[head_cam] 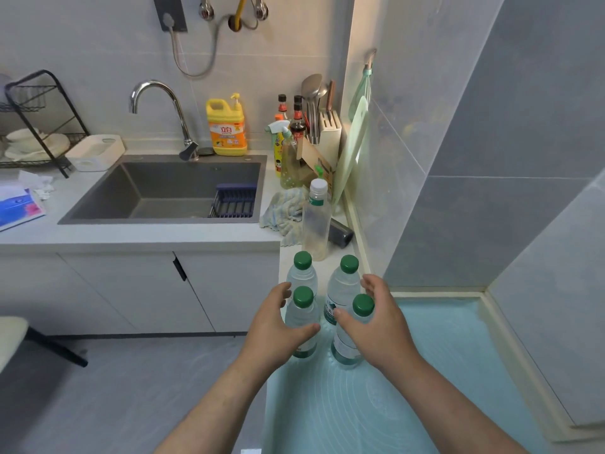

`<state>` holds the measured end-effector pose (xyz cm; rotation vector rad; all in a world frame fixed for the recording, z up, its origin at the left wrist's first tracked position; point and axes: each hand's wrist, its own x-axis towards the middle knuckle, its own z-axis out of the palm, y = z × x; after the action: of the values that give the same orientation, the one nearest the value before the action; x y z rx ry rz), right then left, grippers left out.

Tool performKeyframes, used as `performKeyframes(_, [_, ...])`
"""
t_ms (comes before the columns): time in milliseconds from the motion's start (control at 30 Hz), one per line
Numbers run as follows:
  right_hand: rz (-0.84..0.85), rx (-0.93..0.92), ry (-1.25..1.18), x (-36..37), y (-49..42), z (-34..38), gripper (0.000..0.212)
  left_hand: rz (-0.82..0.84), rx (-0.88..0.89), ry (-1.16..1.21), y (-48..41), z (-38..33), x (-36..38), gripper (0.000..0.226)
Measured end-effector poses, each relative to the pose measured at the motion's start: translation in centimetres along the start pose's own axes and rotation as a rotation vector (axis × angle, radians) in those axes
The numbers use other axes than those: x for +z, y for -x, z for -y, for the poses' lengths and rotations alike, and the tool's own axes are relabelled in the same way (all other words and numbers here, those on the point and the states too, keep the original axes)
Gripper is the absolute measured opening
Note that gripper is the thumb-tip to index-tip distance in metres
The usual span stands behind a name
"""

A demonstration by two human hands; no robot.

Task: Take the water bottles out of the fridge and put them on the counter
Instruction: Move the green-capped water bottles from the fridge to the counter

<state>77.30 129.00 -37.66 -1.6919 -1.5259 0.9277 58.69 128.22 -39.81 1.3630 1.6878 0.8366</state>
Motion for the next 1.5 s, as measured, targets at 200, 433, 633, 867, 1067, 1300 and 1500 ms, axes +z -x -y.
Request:
performKeyframes(200, [-0.013, -0.136, 0.096, -0.8, 1.0, 5.0, 0.060, 0.015, 0.122, -0.027, 1.1, -3.4, -4.2, 0.067])
performKeyframes(433, [-0.069, -0.249, 0.152, -1.7, 3.5, 9.9, 0.056, -0.004, 0.329, -0.127, 2.9, -6.2, -9.1, 0.076])
performKeyframes(633, [-0.048, -0.309, 0.171, -1.4, 5.6, 12.4, 0.059, -0.100, 0.330, -0.108, 6.1, -5.9, -12.1, 0.075])
performKeyframes(867, [0.087, -0.474, 0.136, 0.7, 9.2, 15.2, 0.059, -0.258, 0.255, -0.105, 13.3, -5.1, -16.0, 0.066])
performKeyframes(1067, [0.266, -0.650, 0.086, 4.1, 14.7, 18.1, 0.060, -0.477, 0.153, -0.141, 22.7, -3.8, -19.5, 0.061])
performKeyframes(1300, [0.553, -0.875, 0.015, 8.8, 24.1, 21.0, 0.058, -0.787, 0.021, -0.158, 35.7, -1.8, -22.2, 0.067])
performKeyframes(1500, [0.794, -1.037, -0.035, 12.9, 33.1, 24.0, 0.060, -1.015, -0.084, -0.141, 46.4, 0.1, -23.4, 0.068])
